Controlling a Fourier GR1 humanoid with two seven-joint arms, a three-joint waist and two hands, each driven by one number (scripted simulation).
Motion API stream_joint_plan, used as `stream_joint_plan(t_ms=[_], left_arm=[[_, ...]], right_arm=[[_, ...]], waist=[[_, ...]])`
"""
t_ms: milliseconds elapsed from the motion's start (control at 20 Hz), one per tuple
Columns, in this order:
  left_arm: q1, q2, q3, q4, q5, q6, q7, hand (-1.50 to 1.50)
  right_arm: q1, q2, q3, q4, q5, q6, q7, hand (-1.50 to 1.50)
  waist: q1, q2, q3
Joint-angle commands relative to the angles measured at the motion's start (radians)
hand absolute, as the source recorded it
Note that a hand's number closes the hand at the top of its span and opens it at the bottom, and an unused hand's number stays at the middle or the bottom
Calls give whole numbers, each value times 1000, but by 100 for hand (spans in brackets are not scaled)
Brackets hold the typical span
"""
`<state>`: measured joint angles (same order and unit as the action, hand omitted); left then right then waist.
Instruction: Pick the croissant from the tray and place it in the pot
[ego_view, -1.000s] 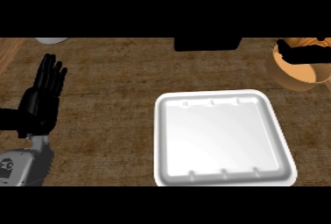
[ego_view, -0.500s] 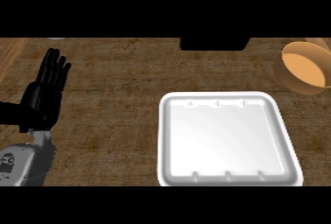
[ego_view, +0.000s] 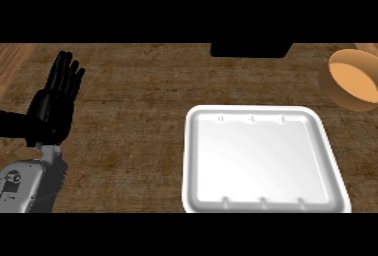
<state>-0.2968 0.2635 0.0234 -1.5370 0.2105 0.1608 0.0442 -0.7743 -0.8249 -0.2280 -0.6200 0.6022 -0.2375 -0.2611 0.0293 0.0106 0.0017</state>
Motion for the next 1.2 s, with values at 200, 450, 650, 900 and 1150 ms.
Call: stream_joint_plan(t_ms=[200, 450, 650, 900, 1150], left_arm=[[-23, -10, -5, 5, -9, -14, -10, 0], [-41, -8, 1, -7, -16, 3, 17, 0], [-15, -35, -32, 12, -40, 0, -10, 0], [-39, -57, -11, 83, -36, 2, -57, 0], [-9, -31, -4, 47, -34, -15, -37, 0]], right_arm=[[-108, 18, 21, 300, 73, 14, -51, 150], [-114, 21, -32, 397, 11, 151, -96, -150], [-130, 22, -42, 416, -3, 218, -209, -150], [-154, 25, -134, 407, -94, 224, -325, -150], [-218, -1, -251, 455, -210, 282, -219, -150]], waist=[[28, 10, 1], [32, 13, 3], [26, 12, 3], [8, 13, 2], [15, 7, 2]])
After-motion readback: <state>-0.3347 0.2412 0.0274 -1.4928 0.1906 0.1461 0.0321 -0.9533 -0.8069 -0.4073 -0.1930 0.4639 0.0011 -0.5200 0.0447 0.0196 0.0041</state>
